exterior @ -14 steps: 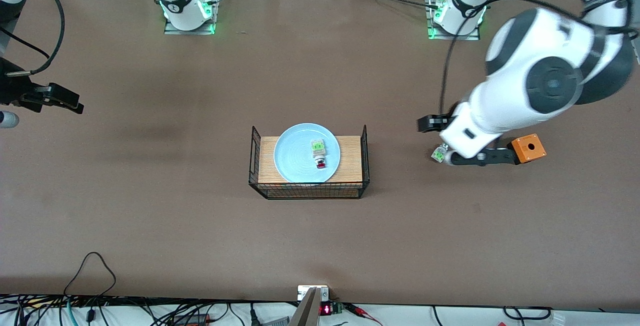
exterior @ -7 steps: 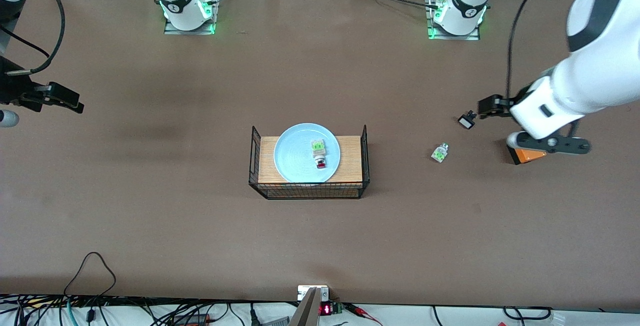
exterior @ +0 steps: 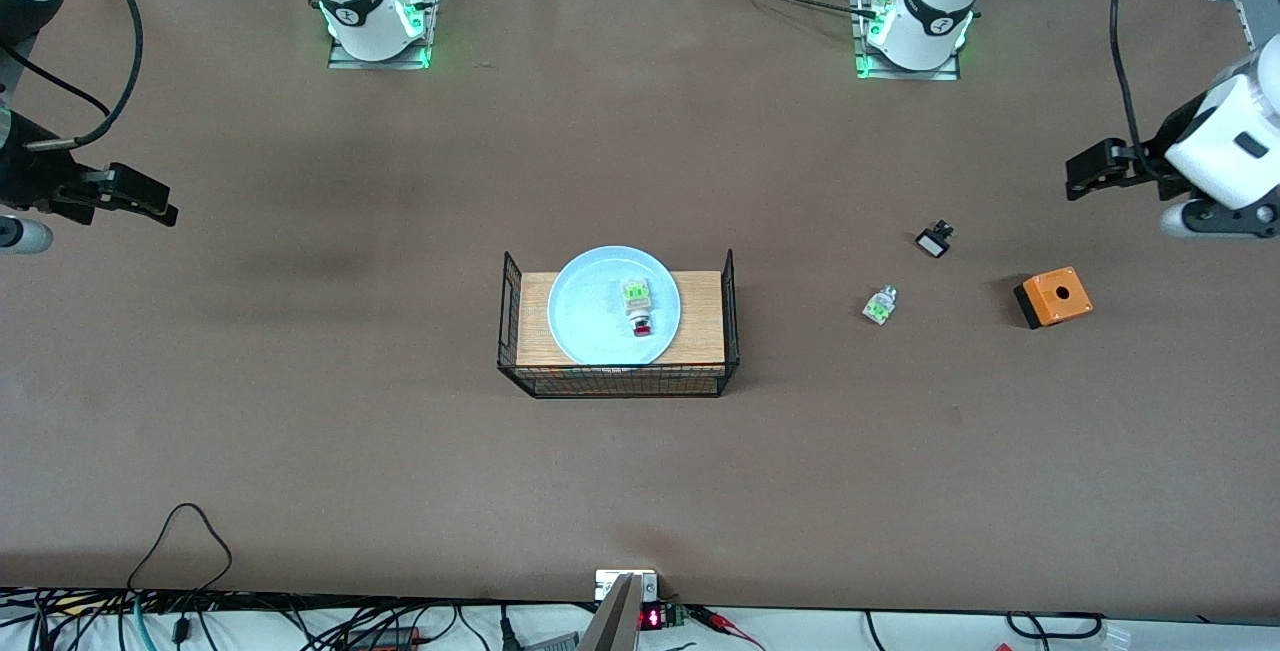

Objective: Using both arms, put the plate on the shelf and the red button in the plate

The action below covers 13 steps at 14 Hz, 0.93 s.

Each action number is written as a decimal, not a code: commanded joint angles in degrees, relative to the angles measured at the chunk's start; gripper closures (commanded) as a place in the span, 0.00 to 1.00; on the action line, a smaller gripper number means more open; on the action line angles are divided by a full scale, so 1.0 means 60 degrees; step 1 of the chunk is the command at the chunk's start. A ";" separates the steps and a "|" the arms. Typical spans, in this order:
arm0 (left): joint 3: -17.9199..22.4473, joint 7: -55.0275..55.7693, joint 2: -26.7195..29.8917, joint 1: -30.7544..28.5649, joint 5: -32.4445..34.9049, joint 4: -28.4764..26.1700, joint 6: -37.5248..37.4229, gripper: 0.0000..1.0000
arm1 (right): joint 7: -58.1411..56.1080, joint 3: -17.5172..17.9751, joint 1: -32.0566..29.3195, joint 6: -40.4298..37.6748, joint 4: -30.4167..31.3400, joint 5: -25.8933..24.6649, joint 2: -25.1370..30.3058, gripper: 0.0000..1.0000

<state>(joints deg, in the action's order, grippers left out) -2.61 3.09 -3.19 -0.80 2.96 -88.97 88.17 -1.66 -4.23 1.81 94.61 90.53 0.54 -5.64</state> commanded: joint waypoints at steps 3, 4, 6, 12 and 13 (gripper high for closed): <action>0.0742 -0.0178 0.1191 0.0704 0.0048 -0.1696 0.1037 0.00 | 0.0144 0.0016 0.0006 -0.0050 0.0029 -0.0017 0.0134 0.00; 0.0742 -0.0179 0.1191 0.0704 -0.0010 -0.1696 0.0979 0.00 | 0.0086 0.0016 0.0006 -0.0050 0.0029 -0.0017 0.0134 0.00; 0.0728 -0.0178 0.1176 0.0689 -0.0113 -0.1696 0.0862 0.00 | 0.0027 0.0016 0.0020 -0.0065 0.0029 -0.0017 0.0148 0.00; 0.0699 -0.0208 0.1176 0.0689 -0.0099 -0.1681 0.0802 0.00 | 0.0027 0.0017 0.0020 -0.0328 0.0029 -0.0075 0.0177 0.00; 0.0699 -0.0208 0.1176 0.0704 -0.0084 -0.1667 0.0802 0.00 | 0.0012 0.0031 0.0020 -0.0328 0.0029 -0.0075 0.0177 0.00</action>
<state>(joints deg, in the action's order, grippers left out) 0.77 3.03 2.57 2.62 2.89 -97.78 92.94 -1.66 -4.23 1.82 93.54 90.53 0.54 -5.58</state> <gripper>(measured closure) 0.000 0.000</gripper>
